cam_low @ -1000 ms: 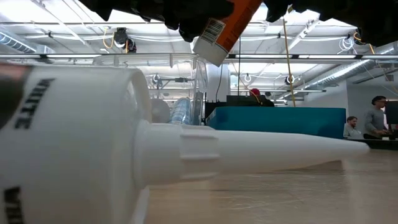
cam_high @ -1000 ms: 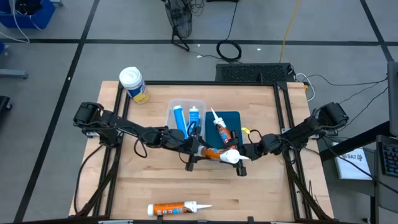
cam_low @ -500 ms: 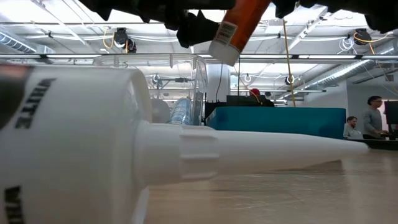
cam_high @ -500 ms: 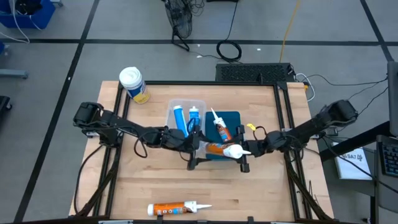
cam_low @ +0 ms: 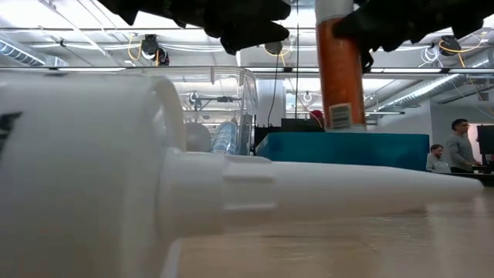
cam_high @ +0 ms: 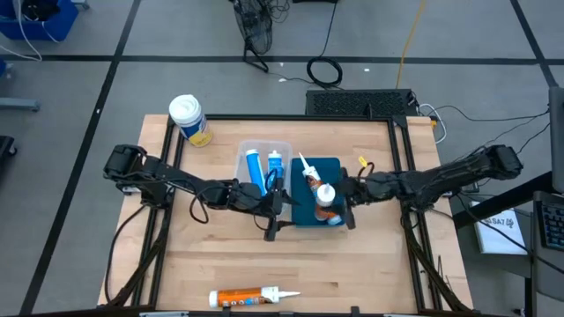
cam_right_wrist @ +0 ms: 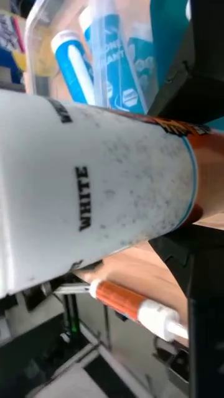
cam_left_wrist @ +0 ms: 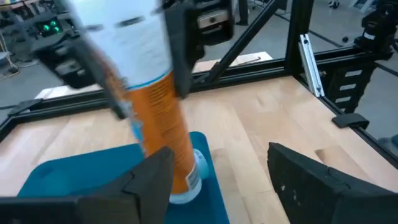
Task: Pick & place silicon tubes, Sealant and Lysol wipes
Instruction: Put the top orange sealant into the blue bin
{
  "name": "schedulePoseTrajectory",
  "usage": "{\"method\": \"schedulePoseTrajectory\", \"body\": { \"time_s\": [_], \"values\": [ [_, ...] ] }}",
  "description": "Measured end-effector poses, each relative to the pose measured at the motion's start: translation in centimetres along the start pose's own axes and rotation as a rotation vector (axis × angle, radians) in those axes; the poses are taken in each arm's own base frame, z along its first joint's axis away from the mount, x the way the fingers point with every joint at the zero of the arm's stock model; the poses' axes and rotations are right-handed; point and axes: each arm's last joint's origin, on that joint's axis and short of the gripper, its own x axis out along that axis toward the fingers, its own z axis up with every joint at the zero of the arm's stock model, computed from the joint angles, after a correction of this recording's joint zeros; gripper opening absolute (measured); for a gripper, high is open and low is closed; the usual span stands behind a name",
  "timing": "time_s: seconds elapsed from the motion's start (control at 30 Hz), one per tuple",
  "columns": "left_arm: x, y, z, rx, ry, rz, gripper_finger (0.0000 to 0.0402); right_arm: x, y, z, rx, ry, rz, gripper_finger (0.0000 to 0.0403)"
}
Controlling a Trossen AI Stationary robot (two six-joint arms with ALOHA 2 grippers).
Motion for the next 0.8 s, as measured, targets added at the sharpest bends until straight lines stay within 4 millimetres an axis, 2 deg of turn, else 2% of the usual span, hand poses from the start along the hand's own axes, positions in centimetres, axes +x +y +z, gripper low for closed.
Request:
{"method": "schedulePoseTrajectory", "body": {
  "time_s": [0.4, 0.67, 0.73, 0.8],
  "values": [
    [0.0, 0.0, 0.0, -0.028, 0.002, 0.001, 0.0261, 3.5, -1.5, -2.7, 0.067, 0.120, -0.026, 0.0200],
    [0.0, 0.0, -0.1, -0.028, 0.013, -0.001, 0.0251, 4.8, -2.1, -3.2, 0.086, 0.099, -0.092, 0.0199],
    [0.0, 0.0, -0.2, -0.028, 0.016, -0.001, 0.0248, 4.8, -2.1, -3.1, 0.083, 0.089, -0.089, 0.0222],
    [0.0, 0.0, -0.2, -0.028, 0.015, -0.001, 0.0249, 4.8, -2.1, -3.2, 0.076, 0.088, -0.092, 0.0278]
  ]
}}
